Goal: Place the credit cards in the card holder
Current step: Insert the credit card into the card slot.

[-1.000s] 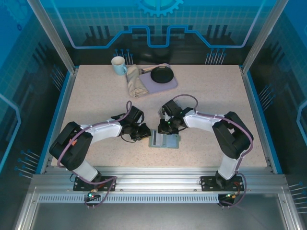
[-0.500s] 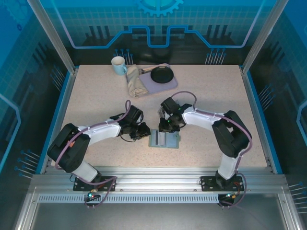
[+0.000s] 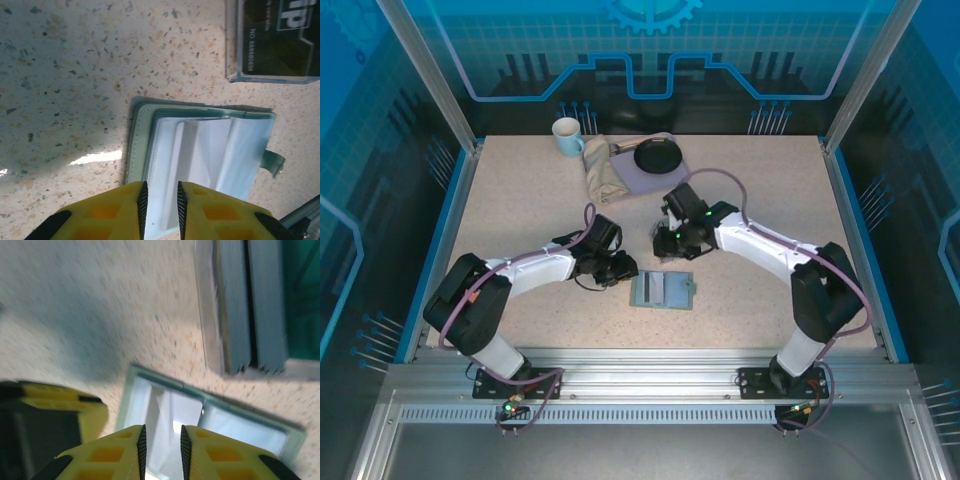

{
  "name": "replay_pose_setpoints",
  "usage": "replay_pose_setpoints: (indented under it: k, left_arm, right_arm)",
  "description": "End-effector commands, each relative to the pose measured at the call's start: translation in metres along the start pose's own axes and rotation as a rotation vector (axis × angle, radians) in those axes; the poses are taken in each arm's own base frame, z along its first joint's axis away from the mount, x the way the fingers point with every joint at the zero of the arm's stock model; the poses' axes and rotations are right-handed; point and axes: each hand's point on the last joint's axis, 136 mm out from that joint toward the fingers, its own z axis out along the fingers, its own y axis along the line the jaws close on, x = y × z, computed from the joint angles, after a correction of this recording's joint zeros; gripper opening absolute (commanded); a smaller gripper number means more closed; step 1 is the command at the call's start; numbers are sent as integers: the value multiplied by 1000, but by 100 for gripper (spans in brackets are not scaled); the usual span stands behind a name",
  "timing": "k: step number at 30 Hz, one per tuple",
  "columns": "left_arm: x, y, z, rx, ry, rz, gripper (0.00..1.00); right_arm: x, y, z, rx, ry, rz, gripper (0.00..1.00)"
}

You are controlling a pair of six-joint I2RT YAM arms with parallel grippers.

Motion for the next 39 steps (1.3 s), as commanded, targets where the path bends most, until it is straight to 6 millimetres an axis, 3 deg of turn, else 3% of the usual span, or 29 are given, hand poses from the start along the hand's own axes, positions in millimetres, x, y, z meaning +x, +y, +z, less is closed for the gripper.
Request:
replay_pose_setpoints:
  k: [1, 5, 10, 19, 29, 35, 39]
  left_arm:
    - [10, 7, 8, -19, 51, -10, 29]
    - [13, 10, 15, -18, 72, -16, 36]
    - [16, 10, 24, -10, 103, -16, 35]
    - [22, 19, 35, -18, 133, -31, 31]
    - [24, 21, 36, -16, 130, -37, 28]
    - [22, 24, 33, -31, 114, -41, 28]
    - [20, 23, 26, -39, 90, -38, 29]
  right_arm:
    - [37, -7, 22, 28, 130, 41, 24]
    - [54, -13, 38, 56, 182, 57, 25]
    - [64, -21, 53, 84, 225, 80, 26]
    - [64, -3, 67, 1, 244, 96, 22]
    - [57, 23, 63, -129, 230, 127, 16]
    - [61, 10, 61, -58, 236, 160, 18]
    - [54, 2, 46, -16, 186, 139, 24]
